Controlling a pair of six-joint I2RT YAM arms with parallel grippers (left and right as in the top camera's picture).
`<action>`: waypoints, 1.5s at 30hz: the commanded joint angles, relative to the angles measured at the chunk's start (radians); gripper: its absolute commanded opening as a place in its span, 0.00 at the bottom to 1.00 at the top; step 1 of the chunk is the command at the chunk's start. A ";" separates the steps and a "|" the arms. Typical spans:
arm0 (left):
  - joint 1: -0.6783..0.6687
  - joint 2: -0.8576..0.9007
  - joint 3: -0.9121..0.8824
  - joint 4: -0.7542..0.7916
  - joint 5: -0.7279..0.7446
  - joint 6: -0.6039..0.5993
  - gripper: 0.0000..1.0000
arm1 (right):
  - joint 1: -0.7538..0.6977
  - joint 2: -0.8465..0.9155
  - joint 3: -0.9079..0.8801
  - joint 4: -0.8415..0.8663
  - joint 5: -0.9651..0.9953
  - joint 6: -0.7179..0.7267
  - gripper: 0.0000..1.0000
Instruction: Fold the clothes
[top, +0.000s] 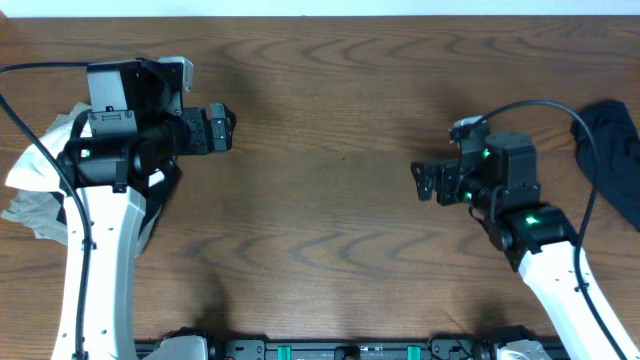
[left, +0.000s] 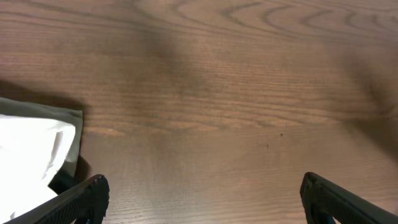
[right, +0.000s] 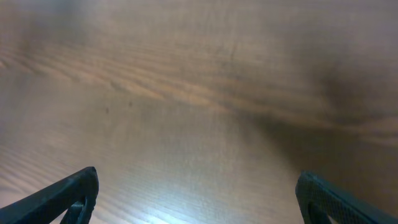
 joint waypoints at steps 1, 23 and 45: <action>-0.010 -0.016 0.002 -0.026 -0.002 0.014 0.98 | -0.016 -0.020 0.085 -0.060 0.024 -0.026 0.99; -0.080 -0.847 -0.213 -0.179 -0.055 0.014 0.98 | -0.016 -0.749 0.248 -0.634 0.205 0.017 0.95; -0.080 -0.924 -0.401 -0.194 -0.054 0.006 0.98 | -0.016 -0.863 0.238 -0.895 0.205 0.016 0.99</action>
